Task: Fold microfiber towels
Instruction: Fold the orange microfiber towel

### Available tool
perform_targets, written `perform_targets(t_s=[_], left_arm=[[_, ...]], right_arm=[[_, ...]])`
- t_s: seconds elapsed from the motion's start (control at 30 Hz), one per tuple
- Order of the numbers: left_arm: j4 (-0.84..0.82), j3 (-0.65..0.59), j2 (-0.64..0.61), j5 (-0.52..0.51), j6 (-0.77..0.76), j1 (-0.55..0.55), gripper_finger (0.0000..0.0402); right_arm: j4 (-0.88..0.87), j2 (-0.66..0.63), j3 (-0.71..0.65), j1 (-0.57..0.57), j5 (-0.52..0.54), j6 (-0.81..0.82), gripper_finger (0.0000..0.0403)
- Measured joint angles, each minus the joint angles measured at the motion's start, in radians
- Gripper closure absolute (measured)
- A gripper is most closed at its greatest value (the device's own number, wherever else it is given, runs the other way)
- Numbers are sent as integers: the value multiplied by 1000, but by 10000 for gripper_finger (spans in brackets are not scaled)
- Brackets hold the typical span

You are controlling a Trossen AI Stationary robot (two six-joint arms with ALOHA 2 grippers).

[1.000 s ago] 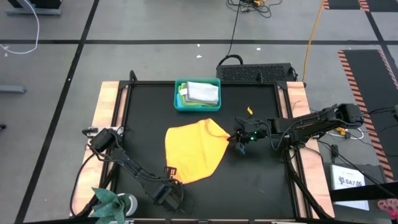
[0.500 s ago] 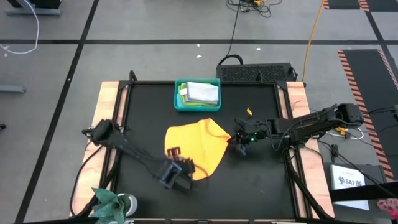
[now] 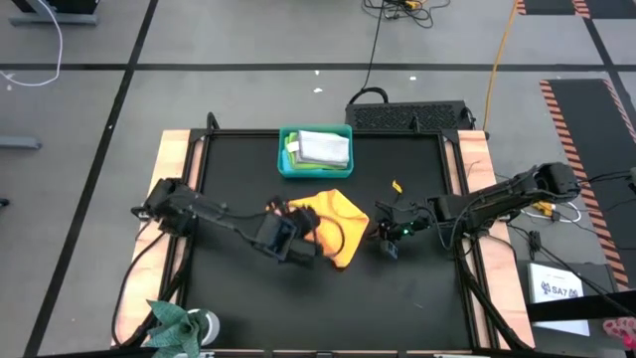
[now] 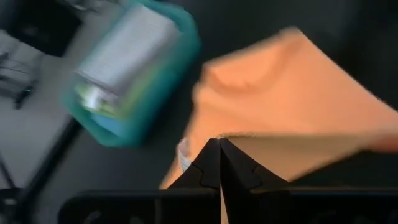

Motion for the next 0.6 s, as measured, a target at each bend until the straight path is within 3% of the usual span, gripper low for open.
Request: perform_targets(t_s=[0.27, 0.6], left_arm=[[-85, 190, 0, -156, 107, 119, 401], [-65, 470, -2, -329, 379, 150, 401]], right_arm=[[1, 0, 0, 19, 3, 26, 403], [58, 0, 0, 19, 0, 29, 403]])
